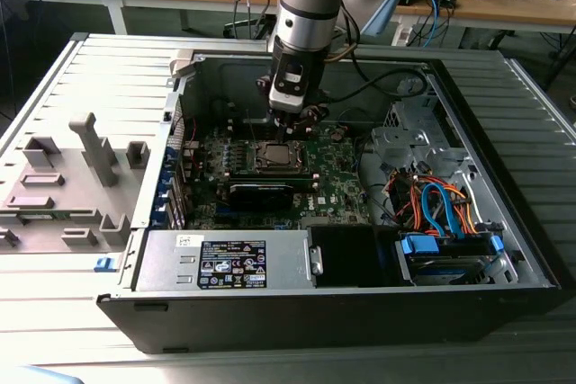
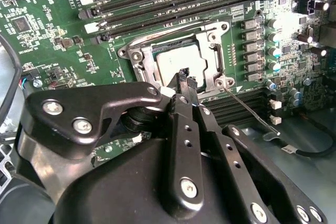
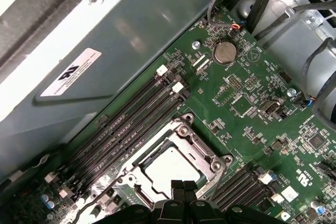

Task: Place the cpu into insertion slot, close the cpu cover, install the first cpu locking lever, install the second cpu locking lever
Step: 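Install the first cpu locking lever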

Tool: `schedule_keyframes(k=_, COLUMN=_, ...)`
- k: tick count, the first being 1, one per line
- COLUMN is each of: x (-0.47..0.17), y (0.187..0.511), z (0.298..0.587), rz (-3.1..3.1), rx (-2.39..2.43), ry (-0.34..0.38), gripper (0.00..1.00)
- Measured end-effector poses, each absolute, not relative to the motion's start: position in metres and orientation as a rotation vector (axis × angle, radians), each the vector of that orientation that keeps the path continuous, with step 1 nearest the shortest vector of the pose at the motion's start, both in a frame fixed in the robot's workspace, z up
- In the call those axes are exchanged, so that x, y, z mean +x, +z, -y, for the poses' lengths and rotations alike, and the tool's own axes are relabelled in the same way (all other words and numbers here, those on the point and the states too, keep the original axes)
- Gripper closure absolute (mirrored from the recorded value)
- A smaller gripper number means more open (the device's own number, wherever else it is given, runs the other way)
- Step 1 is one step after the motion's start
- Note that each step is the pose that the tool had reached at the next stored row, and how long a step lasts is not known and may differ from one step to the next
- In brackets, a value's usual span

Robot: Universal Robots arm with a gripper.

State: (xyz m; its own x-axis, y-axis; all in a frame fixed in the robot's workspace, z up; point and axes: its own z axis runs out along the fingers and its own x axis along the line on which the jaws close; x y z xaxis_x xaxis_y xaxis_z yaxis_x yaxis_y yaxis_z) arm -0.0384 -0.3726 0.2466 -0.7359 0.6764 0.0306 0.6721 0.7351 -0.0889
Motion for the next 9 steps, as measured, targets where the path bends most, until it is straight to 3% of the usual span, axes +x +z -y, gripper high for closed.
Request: schedule_keyframes(k=9, x=-0.0384, y=0.2466, z=0.3727, rz=2.883, rx=-1.083, ry=0.112, gripper=0.89)
